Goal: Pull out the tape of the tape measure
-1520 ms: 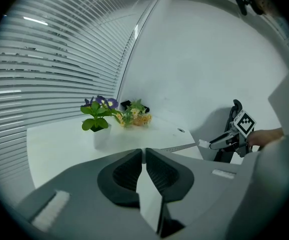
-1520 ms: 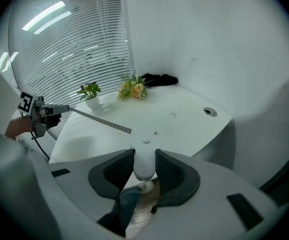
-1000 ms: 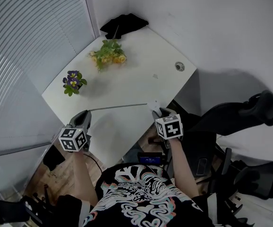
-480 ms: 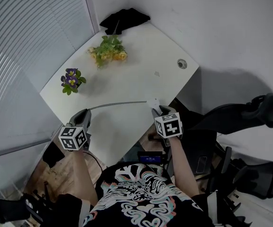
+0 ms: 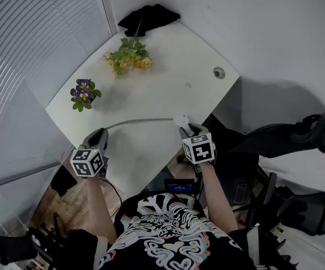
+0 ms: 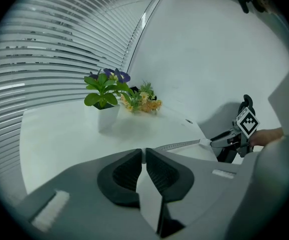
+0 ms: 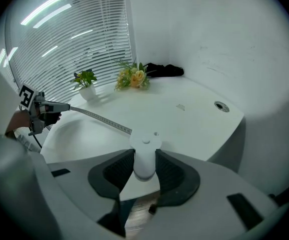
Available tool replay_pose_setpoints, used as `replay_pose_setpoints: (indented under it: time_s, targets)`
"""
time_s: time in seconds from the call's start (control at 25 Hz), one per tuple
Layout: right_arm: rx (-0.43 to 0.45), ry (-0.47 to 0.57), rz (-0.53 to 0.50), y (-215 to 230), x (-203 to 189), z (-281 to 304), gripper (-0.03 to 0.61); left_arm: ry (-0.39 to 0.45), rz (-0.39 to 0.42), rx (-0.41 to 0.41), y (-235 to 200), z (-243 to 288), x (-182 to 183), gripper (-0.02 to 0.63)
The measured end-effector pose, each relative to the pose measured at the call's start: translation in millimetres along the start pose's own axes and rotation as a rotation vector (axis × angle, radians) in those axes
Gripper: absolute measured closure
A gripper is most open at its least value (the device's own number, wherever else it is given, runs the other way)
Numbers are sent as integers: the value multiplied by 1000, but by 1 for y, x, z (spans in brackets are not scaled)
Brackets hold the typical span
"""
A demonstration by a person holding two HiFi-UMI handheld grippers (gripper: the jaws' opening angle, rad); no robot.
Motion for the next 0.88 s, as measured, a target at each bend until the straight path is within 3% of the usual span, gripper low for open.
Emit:
replay_pose_setpoints:
  time_s: [0.48, 0.88]
  targets:
    - [-39, 9, -11, -5, -6, 8, 439, -57, 17, 30, -5, 11, -7, 580]
    - [-56, -30, -27, -9, -11, 15, 439, -107, 97, 71, -3, 18, -9, 578]
Point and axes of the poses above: the fingertips, and each gripper's own axes: z forward along the fingers, y to its right, x out of its top, the point moved 10 cm from there along -z, backward along the fingers, and after that the axes turned 1 degree about z, right-handed, at the moved point
